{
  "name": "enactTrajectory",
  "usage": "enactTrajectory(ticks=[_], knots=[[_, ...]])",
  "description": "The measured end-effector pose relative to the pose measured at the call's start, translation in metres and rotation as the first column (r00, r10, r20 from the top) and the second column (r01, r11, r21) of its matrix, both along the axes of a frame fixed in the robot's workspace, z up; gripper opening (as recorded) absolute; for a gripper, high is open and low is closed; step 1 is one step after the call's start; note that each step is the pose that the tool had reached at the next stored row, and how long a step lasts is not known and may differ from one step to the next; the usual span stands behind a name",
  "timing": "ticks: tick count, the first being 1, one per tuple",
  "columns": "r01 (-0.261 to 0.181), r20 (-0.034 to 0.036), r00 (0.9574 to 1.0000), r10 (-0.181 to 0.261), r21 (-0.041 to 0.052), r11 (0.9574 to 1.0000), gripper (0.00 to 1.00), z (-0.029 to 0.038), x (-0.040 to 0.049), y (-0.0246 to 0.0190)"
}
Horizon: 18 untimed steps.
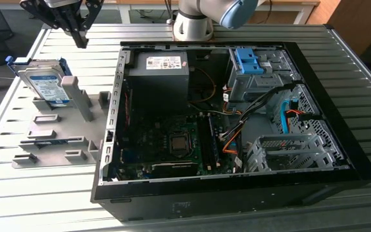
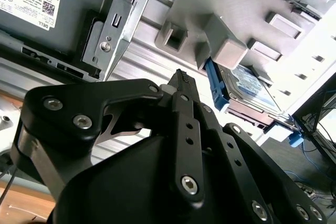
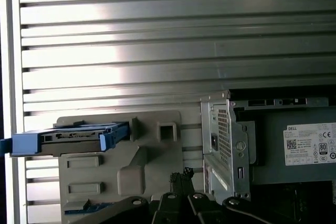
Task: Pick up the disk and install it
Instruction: 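Reach for the disk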
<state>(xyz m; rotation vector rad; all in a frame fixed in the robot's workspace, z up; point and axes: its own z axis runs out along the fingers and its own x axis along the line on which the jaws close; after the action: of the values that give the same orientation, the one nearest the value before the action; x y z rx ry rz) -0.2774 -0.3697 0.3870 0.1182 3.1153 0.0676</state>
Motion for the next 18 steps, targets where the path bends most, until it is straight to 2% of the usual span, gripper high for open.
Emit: enactTrajectory(ticks=[18], knots=[[0.000, -0.0005, 1.0000, 0.000, 0.0000, 1.0000, 0.11, -0.0008, -0.0149, 0.0004]])
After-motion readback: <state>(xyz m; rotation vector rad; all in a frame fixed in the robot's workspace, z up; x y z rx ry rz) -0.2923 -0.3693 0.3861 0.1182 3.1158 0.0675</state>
